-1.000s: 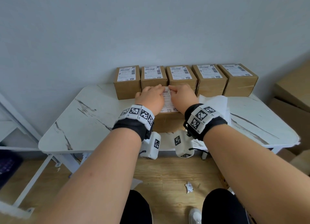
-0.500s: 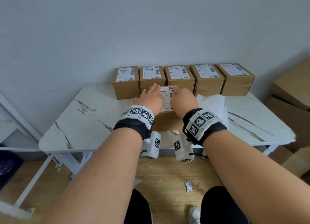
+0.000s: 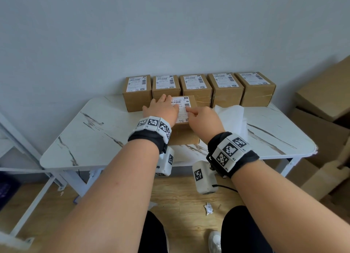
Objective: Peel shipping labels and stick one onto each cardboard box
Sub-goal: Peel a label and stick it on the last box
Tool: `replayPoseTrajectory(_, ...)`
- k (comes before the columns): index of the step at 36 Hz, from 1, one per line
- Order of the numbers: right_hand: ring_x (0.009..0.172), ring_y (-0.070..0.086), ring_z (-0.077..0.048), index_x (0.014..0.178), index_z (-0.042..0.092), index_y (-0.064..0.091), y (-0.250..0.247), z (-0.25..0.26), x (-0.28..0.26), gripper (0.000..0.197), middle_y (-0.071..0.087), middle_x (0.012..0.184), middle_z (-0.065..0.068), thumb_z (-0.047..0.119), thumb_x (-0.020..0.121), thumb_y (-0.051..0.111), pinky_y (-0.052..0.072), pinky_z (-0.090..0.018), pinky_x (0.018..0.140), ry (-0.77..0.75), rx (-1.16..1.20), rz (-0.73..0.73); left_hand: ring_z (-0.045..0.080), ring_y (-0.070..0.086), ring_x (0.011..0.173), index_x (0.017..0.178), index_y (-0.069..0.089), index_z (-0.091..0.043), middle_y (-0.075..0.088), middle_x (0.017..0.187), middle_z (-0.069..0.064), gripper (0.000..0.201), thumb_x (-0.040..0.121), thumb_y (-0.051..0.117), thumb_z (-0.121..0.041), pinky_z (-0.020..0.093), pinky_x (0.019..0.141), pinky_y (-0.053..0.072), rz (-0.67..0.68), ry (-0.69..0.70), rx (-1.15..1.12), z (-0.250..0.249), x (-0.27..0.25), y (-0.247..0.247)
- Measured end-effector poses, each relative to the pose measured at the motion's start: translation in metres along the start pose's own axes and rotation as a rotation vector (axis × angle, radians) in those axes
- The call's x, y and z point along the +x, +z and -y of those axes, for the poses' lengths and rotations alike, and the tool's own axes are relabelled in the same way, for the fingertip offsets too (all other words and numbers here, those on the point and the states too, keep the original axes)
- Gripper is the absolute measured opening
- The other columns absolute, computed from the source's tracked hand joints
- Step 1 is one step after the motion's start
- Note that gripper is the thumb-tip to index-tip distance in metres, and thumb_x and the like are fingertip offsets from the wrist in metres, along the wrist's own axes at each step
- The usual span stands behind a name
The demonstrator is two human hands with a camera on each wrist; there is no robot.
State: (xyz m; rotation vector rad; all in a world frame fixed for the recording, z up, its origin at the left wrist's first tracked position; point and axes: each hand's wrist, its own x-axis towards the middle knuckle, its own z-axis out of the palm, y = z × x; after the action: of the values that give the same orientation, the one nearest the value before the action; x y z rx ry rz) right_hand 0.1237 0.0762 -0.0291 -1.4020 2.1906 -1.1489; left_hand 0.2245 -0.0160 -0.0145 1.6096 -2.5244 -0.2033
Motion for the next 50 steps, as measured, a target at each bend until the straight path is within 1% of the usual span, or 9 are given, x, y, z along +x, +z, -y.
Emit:
replayPoseTrajectory(5,0.075,0.054,-0.019,0.132,0.02,0.058,0.002,0.006,-0.005,0.039,0.07,0.107,-0.011,0.018,0.098,0.041,0.041,-0.026,0.065,0.001,-0.032,0.011,0.025,0.052,0.104,0.112,0.061,-0.011,0.057,0.123,0.005,0.038,0.099,0.028,-0.026,0.037,0.077,0.043,-0.329,0.163,-0.022,0.0,-0.019,0.007)
replayPoseTrajectory(8,0.076,0.054,-0.018,0.135,0.02,0.056,0.0,0.008,-0.006,0.04,0.069,0.113,-0.011,0.018,0.099,0.039,0.04,-0.024,0.064,0.014,-0.024,0.022,0.025,0.052,0.109,0.112,0.067,-0.014,0.058,0.127,0.002,0.038,0.099,0.032,-0.024,0.037,0.086,0.047,-0.361,0.236,-0.156,0.005,-0.027,0.015)
replayPoseTrajectory(13,0.058,0.049,-0.009,0.135,0.02,0.056,-0.001,0.008,-0.006,0.04,0.07,0.109,-0.009,0.016,0.099,0.039,0.034,-0.02,0.05,0.029,0.052,0.029,0.019,0.044,0.13,0.128,0.061,-0.019,0.046,0.144,-0.001,0.038,0.101,0.036,-0.026,0.03,0.107,0.034,-0.299,0.206,-0.384,0.011,-0.045,0.017)
replayPoseTrajectory(20,0.06,0.049,-0.006,0.139,0.022,0.052,-0.001,0.008,-0.013,0.042,0.067,0.107,-0.006,0.02,0.1,0.039,0.035,-0.019,0.05,0.058,0.108,0.024,0.013,0.039,0.134,0.135,0.053,-0.014,0.041,0.148,-0.001,0.038,0.1,0.042,-0.021,0.022,0.108,0.027,-0.289,0.102,-0.624,0.012,-0.059,0.023)
replayPoseTrajectory(27,0.106,0.057,-0.026,0.147,0.033,0.034,0.007,0.014,-0.018,0.06,0.053,0.131,-0.011,0.042,0.088,0.044,0.048,-0.043,0.096,0.087,0.032,0.107,0.017,0.043,0.132,0.134,0.053,-0.011,0.045,0.146,0.003,0.037,0.1,0.04,-0.015,0.025,0.109,0.03,-0.259,0.066,-0.678,0.012,-0.056,0.019)
replayPoseTrajectory(32,0.106,0.057,-0.024,0.149,0.032,0.032,0.004,0.012,-0.016,0.057,0.05,0.134,-0.012,0.037,0.093,0.044,0.048,-0.038,0.094,0.09,0.046,0.132,0.017,0.042,0.132,0.135,0.053,-0.012,0.045,0.146,0.002,0.038,0.101,0.036,-0.013,0.025,0.109,0.03,-0.237,0.068,-0.688,0.013,-0.057,0.019)
replayPoseTrajectory(36,0.09,0.055,-0.02,0.148,0.027,0.036,0.001,0.011,-0.011,0.046,0.057,0.13,-0.012,0.021,0.102,0.035,0.044,-0.023,0.067,0.097,0.079,0.136,0.016,0.041,0.133,0.134,0.053,-0.013,0.044,0.147,0.002,0.037,0.101,0.035,-0.012,0.024,0.109,0.029,-0.236,0.071,-0.708,0.013,-0.059,0.018)
replayPoseTrajectory(47,0.088,0.052,-0.014,0.148,0.023,0.034,0.004,0.005,-0.019,0.049,0.056,0.125,0.002,0.016,0.1,0.04,0.042,-0.024,0.074,0.137,0.299,0.023,0.02,0.045,0.129,0.14,0.043,-0.014,0.045,0.144,0.003,0.043,0.1,0.044,-0.027,0.028,0.1,0.036,-0.246,0.008,-0.649,0.018,-0.069,0.012)
replayPoseTrajectory(50,0.093,0.051,-0.018,0.143,0.013,0.035,0.004,0.006,-0.021,0.048,0.056,0.126,-0.002,0.022,0.098,0.047,0.041,-0.031,0.079,0.252,0.344,-0.024,0.025,0.059,0.11,0.131,0.052,-0.013,0.059,0.127,0.007,0.045,0.098,0.042,-0.041,0.031,0.088,0.047,-0.177,-0.08,-0.647,0.024,-0.073,0.012)
